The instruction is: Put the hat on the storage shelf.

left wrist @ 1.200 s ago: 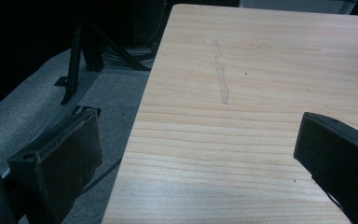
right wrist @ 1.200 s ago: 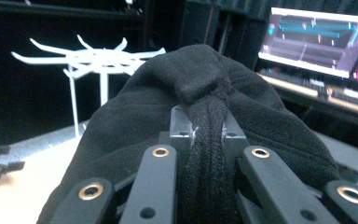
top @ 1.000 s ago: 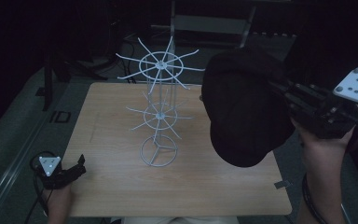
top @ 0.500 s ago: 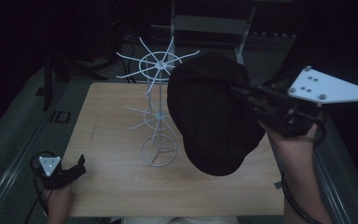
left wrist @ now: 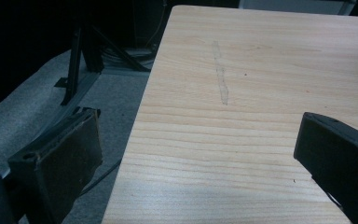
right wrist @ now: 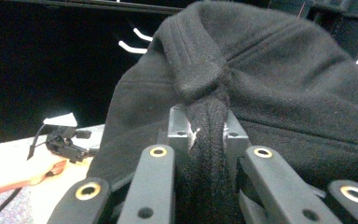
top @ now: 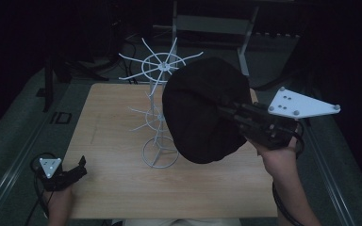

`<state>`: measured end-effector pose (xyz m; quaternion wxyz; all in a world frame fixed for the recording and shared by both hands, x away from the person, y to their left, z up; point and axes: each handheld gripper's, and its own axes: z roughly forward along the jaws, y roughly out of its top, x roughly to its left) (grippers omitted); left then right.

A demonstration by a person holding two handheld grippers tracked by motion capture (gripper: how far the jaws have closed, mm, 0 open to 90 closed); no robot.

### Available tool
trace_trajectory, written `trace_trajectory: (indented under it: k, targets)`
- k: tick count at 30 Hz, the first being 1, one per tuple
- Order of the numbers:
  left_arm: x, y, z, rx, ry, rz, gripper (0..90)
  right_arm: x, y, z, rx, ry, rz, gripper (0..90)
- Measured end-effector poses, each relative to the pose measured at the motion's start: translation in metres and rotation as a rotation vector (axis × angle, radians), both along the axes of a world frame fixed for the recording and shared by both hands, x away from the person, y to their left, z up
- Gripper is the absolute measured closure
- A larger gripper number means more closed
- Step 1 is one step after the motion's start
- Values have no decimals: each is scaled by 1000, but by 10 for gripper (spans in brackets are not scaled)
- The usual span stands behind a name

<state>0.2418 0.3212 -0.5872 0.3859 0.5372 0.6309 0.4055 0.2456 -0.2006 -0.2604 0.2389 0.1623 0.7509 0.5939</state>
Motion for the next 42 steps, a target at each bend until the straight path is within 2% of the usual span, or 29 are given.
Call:
trace_trajectory:
  k: [13, 15, 17, 22, 26, 33, 40, 42]
  targets:
    - [0, 0, 0, -6, -5, 1, 15, 8, 8, -26, -22, 50, 27, 733]
    - [-1, 0, 0, -4, -7, 2, 15, 9, 8, -30, -18, 61, 29, 772]
    - [-1, 0, 0, -3, -4, -1, 15, 6, 10, -33, -29, 27, -6, 775]
    - [-1, 1, 0, -7, -5, 1, 15, 8, 11, -35, -15, 38, 1, 738]
    - [-1, 1, 0, -9, -6, 1, 15, 11, 10, -39, -4, 64, 12, 635]
    - [-1, 1, 0, -8, -4, 0, 14, 9, 6, -41, 22, 68, 16, 541]
    - [-1, 1, 0, -10, -5, 1, 15, 5, -2, -43, 40, 65, 16, 521]
    - [-1, 1, 0, -10, -4, 0, 15, 5, -4, -45, 37, 68, 16, 552]
